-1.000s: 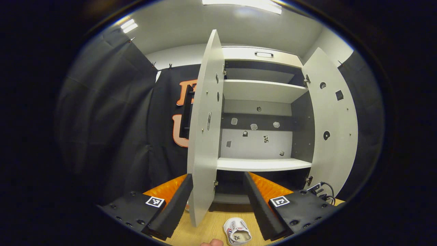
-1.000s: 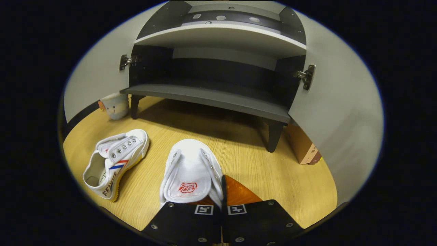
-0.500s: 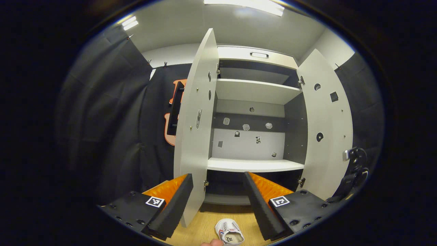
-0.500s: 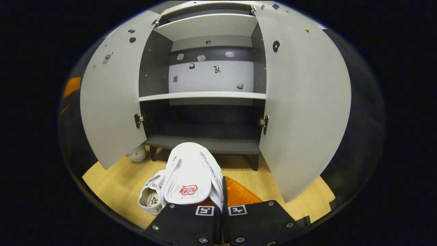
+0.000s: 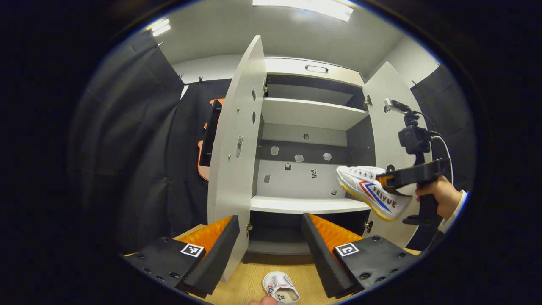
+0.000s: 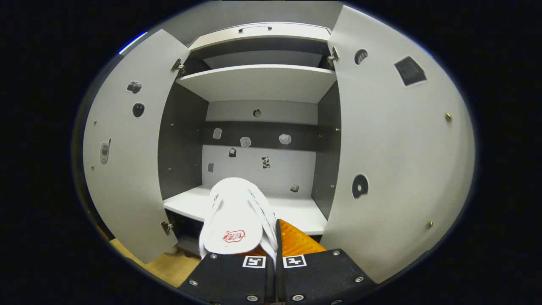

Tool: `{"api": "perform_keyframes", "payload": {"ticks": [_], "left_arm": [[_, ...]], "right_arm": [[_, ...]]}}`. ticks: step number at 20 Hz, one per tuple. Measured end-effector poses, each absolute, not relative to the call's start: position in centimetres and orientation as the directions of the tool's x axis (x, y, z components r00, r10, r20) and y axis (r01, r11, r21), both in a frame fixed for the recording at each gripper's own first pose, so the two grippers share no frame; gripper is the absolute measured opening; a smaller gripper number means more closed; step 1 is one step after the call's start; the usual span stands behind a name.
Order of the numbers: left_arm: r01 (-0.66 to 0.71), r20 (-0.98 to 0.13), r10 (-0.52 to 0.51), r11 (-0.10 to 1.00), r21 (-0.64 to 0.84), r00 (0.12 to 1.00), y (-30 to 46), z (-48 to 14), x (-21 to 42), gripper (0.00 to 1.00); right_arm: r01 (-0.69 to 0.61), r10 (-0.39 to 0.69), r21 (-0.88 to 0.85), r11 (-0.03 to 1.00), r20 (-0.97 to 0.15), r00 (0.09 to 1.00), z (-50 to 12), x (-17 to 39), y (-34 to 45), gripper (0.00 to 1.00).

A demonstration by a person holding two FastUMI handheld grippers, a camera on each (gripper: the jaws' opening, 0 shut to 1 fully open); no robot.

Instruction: Grab one shoe with the right hand and put it into the shoe cabinet, grab the other shoe with the left hand and put it into the shoe cabinet; then close the right door with the right hand and the left door with the left hand.

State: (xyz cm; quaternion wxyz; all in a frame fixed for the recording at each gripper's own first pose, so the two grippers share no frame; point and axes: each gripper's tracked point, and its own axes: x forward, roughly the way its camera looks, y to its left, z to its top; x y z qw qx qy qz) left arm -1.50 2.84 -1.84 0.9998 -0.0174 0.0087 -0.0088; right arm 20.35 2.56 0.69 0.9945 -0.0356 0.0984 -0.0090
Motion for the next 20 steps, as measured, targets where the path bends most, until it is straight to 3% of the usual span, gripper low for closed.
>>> {"api": "perform_keyframes", "payload": {"ticks": [9, 15, 20], "left_arm": [[-0.004, -0.051, 0.003, 1.0, -0.03, 0.999, 3.8, -3.2, -1.9, 0.96], [-0.022, -0.065, 0.021, 1.0, -0.019, 0.998, 4.5, -3.8, -1.5, 0.96], [-0.026, -0.066, 0.025, 1.0, -0.018, 0.997, 4.5, -4.0, -1.1, 0.96]], "right_arm": [[0.134, -0.176, -0.132, 0.982, -0.389, 0.904, -6.0, 36.1, 0.8, 0.01], [0.245, -0.238, -0.055, 0.968, -0.506, 0.829, -10.2, 39.3, -0.9, 0.01], [0.27, -0.246, -0.032, 0.962, -0.526, 0.814, -11.2, 40.3, -1.3, 0.06]]}}
